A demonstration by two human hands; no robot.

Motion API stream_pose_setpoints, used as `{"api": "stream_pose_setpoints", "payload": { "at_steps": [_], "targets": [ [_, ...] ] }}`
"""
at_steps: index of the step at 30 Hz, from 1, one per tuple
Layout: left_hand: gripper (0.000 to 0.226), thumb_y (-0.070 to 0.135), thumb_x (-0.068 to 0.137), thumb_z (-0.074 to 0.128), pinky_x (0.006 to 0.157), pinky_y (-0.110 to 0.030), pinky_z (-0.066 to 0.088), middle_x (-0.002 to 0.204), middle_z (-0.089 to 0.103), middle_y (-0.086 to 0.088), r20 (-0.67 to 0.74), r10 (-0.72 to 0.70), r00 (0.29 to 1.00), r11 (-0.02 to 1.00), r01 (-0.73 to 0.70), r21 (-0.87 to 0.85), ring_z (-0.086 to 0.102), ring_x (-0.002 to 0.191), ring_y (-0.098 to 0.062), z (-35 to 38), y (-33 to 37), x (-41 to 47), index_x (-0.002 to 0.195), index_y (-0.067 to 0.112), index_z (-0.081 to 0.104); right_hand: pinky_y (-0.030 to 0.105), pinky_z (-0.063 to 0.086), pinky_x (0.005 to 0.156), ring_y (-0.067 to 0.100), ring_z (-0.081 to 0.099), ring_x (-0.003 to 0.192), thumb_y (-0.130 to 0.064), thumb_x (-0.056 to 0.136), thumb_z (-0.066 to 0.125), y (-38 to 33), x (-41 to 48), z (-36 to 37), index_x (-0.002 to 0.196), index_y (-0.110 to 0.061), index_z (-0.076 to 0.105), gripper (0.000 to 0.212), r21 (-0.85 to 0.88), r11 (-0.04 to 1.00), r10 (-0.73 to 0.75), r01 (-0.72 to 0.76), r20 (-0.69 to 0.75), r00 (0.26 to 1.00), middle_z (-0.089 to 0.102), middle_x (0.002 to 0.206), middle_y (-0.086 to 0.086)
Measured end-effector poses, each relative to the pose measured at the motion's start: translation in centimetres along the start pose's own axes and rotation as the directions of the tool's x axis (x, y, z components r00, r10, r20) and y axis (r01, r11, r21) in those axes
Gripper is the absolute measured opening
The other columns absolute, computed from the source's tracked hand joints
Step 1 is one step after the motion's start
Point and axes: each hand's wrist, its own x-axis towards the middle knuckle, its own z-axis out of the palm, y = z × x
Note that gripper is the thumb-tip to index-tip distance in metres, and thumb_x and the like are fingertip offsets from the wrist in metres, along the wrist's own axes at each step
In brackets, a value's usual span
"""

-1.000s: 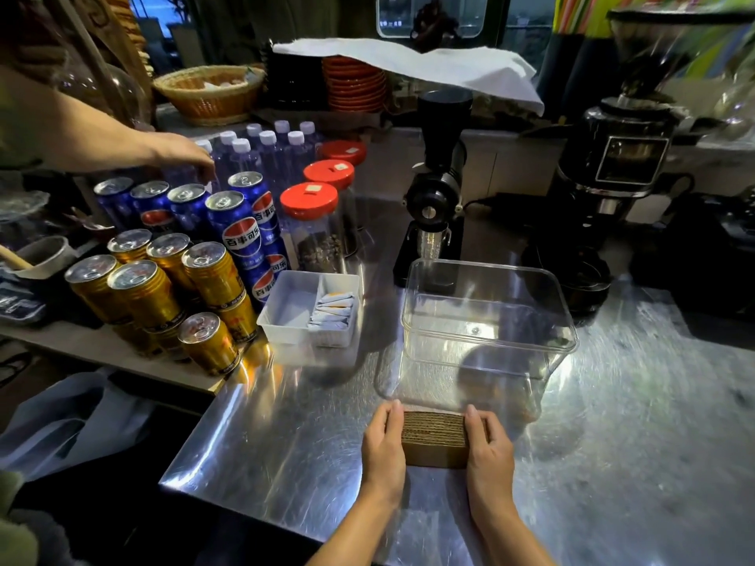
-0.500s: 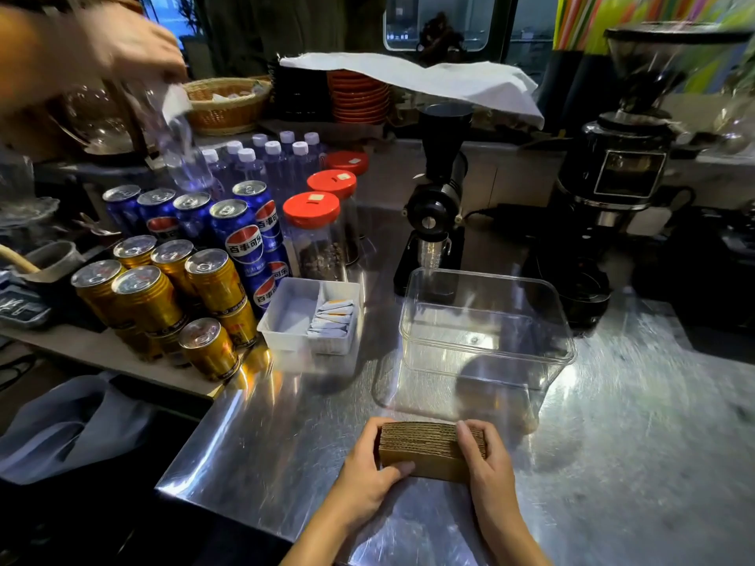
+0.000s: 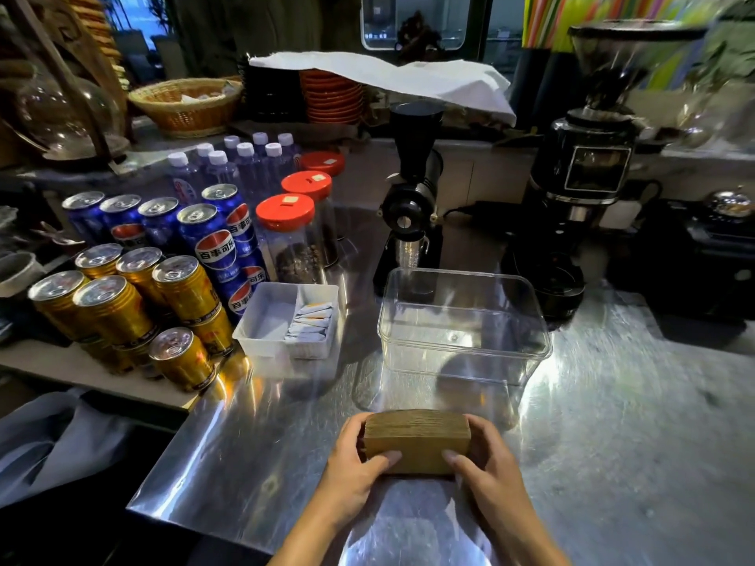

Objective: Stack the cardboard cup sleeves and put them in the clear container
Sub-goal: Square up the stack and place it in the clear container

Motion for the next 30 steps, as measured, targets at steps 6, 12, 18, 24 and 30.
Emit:
{"api": "stream_pose_setpoints", "payload": {
  "at_steps": [6,12,18,24,30],
  "targets": [
    [0.043,0.009,0.07,0.076,0.07,-0.005,0.045,0.094,0.065,0.011,-0.081,0.15,0.985,0.988,-0.152,-0.026,0.061,0.08,0.009,0.6,6.5,2.9,0.096,0.035,0.055,0.02,0.055,0.073,0.005,0.066,0.084,0.006,0.076,0.065,-5.5,3.1,-1.4,0.098,-0.027,0.058,0.04,0.077,0.994,-0.066,0.073,-0.095,0.993,0.067,0.096,-0.001],
    [0.043,0.018,0.072,0.075,0.079,-0.018,0.051,0.102,0.065,-0.002,-0.121,0.23,0.966,0.972,-0.234,-0.017,0.062,0.089,-0.012,2.2,13.0,10.2,0.109,0.024,0.054,0.019,0.055,0.071,0.01,0.064,0.084,0.002,0.08,0.064,-10.9,10.0,-3.3,0.109,-0.006,0.057,0.031,0.126,0.987,-0.069,0.096,-0.209,0.976,0.066,0.097,0.006],
    [0.03,0.026,0.076,0.066,0.087,-0.042,0.053,0.099,0.069,-0.01,-0.01,-0.094,0.996,0.992,0.094,0.085,0.064,0.093,-0.027,4.4,13.9,16.7,0.1,0.008,0.062,0.032,0.05,0.077,0.025,0.06,0.084,-0.002,0.081,0.063,-10.0,17.0,-4.3,0.114,0.008,0.056,0.035,0.136,0.973,0.212,-0.184,-0.227,0.951,0.065,0.098,0.018],
    [0.039,0.005,0.075,0.059,0.074,-0.029,0.041,0.115,0.06,-0.02,-0.015,-0.307,0.952,0.942,0.306,0.138,0.056,0.1,-0.032,6.3,12.9,20.1,0.112,-0.005,0.051,0.039,0.048,0.078,0.03,0.06,0.084,-0.003,0.079,0.064,-7.7,20.7,-5.1,0.088,0.003,0.064,0.01,-0.022,0.923,0.366,-0.384,-0.261,0.893,0.063,0.088,0.017],
    [0.03,0.003,0.079,0.061,0.075,-0.03,0.042,0.114,0.059,-0.022,-0.068,-0.353,0.933,0.906,0.359,0.224,0.057,0.099,-0.032,7.8,11.4,22.0,0.106,-0.005,0.052,0.025,0.038,0.045,0.014,0.05,0.053,-0.007,0.078,0.066,-5.2,22.7,-4.4,0.063,-0.006,0.055,0.019,-0.112,0.885,0.387,-0.451,-0.359,0.849,0.055,0.063,0.007]
  ]
}}
